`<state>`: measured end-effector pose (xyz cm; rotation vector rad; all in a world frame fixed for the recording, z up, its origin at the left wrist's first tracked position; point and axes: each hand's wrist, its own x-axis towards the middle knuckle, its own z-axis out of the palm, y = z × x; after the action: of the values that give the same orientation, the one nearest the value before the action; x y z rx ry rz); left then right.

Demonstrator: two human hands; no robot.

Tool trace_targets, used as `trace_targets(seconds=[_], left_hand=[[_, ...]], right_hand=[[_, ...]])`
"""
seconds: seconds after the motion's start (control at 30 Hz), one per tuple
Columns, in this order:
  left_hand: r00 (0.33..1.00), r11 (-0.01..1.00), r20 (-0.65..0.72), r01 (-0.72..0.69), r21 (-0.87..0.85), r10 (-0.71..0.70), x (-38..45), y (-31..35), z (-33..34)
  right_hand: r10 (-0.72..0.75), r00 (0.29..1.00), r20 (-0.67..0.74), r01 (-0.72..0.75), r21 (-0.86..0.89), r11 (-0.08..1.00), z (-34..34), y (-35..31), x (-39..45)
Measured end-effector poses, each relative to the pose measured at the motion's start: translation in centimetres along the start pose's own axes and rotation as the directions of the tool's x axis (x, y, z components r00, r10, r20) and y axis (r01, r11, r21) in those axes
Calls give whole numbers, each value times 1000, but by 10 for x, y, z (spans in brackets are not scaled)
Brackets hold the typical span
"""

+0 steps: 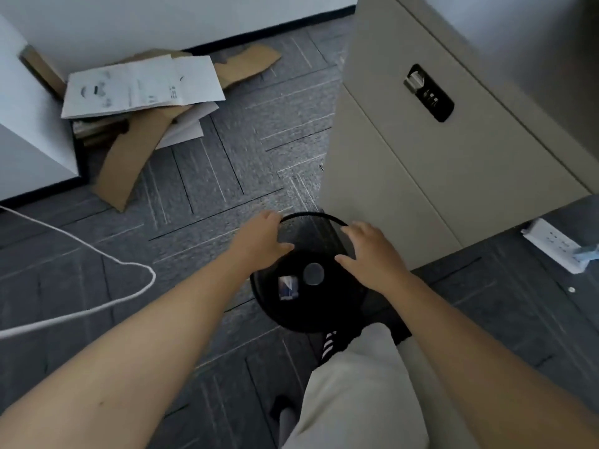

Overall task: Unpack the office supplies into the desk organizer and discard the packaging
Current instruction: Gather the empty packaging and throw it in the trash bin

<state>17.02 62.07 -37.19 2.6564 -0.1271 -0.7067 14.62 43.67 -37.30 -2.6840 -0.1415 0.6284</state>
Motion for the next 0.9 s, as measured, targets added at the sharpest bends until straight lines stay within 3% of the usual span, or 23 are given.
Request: trace_targets(seconds=[0.23,0.43,0.67,0.9], left_hand=[[992,966,-24,-114,233,123,-26,21,-46],[961,932,-149,-176,316,232,-78,54,-103],[812,871,-355,-345,350,464,-138,128,-164],[668,760,-373,-504,410,644,-150,237,-170]], right_hand=[[-31,997,-77,19,-145,989,-50,-22,-26],[-54,978,-200,16,-191,982,-109,-48,-85],[-135,868,-477,45,-196,979,-183,-61,-175],[-21,756,-654,-121,-171,978,-236,-1,-243]])
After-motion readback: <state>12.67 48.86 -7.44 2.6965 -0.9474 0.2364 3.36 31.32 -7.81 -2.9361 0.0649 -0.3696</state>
